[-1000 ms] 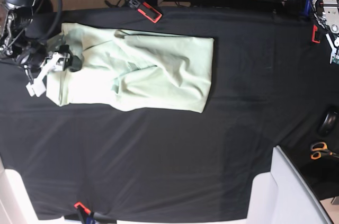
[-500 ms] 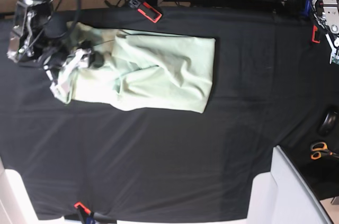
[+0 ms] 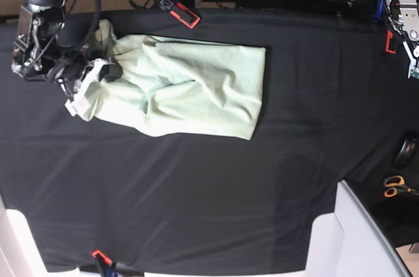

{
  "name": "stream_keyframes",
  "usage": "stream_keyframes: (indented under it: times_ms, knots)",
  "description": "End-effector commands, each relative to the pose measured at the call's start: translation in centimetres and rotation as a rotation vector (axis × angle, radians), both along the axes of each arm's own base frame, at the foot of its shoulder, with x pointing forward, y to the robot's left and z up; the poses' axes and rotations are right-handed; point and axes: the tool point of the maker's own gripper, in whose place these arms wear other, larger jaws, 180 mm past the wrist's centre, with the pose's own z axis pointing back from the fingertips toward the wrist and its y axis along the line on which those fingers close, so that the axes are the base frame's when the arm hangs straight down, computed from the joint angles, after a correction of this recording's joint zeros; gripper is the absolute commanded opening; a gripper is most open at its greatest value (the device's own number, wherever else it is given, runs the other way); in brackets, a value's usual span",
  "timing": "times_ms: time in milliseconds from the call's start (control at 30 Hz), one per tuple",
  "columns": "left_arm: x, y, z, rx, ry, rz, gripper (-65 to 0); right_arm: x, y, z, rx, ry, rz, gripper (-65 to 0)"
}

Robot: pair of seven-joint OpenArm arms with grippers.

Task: Fold the T-shirt properly
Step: 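Grasp the shirt end with the right gripper and drag it toward the right arm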

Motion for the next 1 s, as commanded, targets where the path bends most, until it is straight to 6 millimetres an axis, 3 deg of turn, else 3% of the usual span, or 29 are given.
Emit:
stream_keyframes:
  times_ms: [0,100,300,600,767,967]
  knots:
    - [0.4,0.9,1.4,0.048,-0.009,-0.005,-65.0,-0.9,-1.1,-0.6,-0.064,0.047,0.027,-64.9]
    - [0.3,0.9,1.4,0.048,-0.007,-0.005,-65.0,-0.6,-3.2,-0.3,-0.106,0.04,0.028,-65.0]
    - [0.4,0.7,1.2,0.042,-0.012,-0.002,-65.0,1.4,-8.1,2.3,-0.235,-0.038,0.046,-65.0]
    - [0.3,0.1,0.8,0.026,-0.019,0.001,-65.0,3.5,-14.8,5.3,-0.409,-0.029,-0.221,-65.0]
    - [0.4,0.1,0.8,0.026,-0.02,0.001,-65.0,4.0,-15.5,8.4,-0.47,-0.065,-0.376,-65.0]
    - [0.4,0.1,0.8,0.026,-0.021,-0.001,-65.0,4.4,-11.4,8.1,-0.475,-0.033,-0.351,-65.0]
